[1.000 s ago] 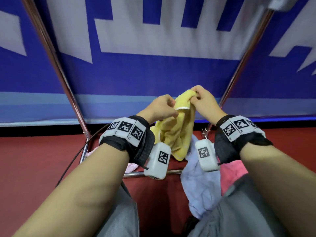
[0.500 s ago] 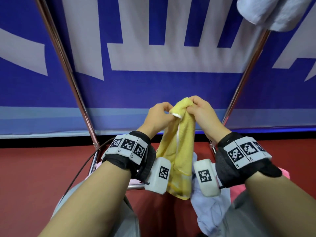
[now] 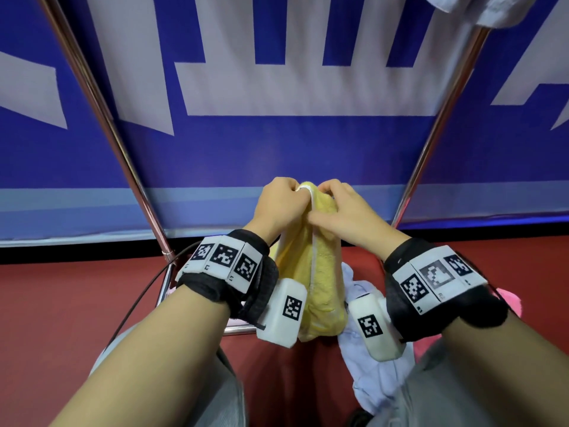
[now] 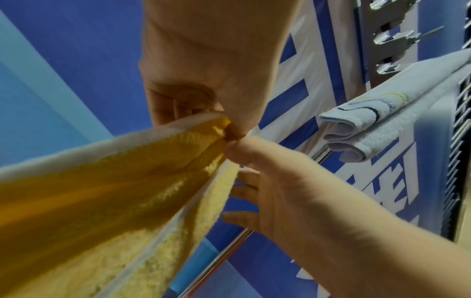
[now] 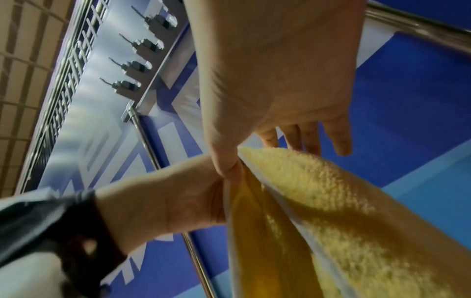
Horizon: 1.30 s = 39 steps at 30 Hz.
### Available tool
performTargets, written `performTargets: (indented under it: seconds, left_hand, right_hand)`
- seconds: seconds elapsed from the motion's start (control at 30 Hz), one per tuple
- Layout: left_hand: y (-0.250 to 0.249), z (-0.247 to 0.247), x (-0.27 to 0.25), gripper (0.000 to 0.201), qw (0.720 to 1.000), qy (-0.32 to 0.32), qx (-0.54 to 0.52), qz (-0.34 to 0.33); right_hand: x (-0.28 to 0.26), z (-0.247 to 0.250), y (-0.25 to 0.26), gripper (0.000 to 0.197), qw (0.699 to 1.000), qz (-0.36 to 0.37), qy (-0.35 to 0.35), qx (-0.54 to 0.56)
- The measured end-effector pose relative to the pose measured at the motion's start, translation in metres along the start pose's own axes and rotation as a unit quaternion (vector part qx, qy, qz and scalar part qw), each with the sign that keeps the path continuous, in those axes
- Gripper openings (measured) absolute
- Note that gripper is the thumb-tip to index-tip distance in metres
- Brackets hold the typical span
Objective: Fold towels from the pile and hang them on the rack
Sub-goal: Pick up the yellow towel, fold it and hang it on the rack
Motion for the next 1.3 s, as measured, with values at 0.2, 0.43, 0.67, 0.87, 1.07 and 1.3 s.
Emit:
performTargets:
  seconds: [0.2,0.43,0.67,0.87,1.07,1.3]
  left_hand:
    - [-0.002,-0.006,-0.001,0.023,1.000,0.002,0.018,-0.014]
    - [-0.004,0.002,0.001,0.008,0.983,0.008,0.178,-0.034]
    - [0.025,0.035,0.017,0.019,0.983,0.008,0.172,0.057]
    - [0.045,0.055,0.025,0.022,0.983,-0.012,0.153,0.099]
    - [0.055,0.068,0.027,0.020,0.981,-0.034,0.147,0.123]
    - [0.028,0.041,0.016,0.019,0.978,0.091,-0.146,0.121]
  right_hand:
    - [0.002,-0.008,-0.001,0.007,0.990,-0.005,0.003,-0.142]
    - [0.003,0.025,0.001,0.023,0.993,-0.017,-0.112,-0.044]
    - [-0.008,0.069,-0.004,0.028,0.949,-0.013,-0.263,0.171]
    - [-0.013,0.095,-0.041,0.035,0.872,-0.050,-0.328,0.361]
    - [-0.016,0.109,-0.079,0.033,0.818,-0.104,-0.364,0.433]
    - [-0.008,0.099,-0.081,0.014,0.928,-0.148,-0.287,0.184]
Point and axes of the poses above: each hand's wrist, its own x-axis towards the middle knuckle, its own z-axis out of the back of the hand, y = z × x, the point moved 5 cm from there along x, towards the middle knuckle, and after that the axes turned 4 degrees about y, right-handed, at the moved point
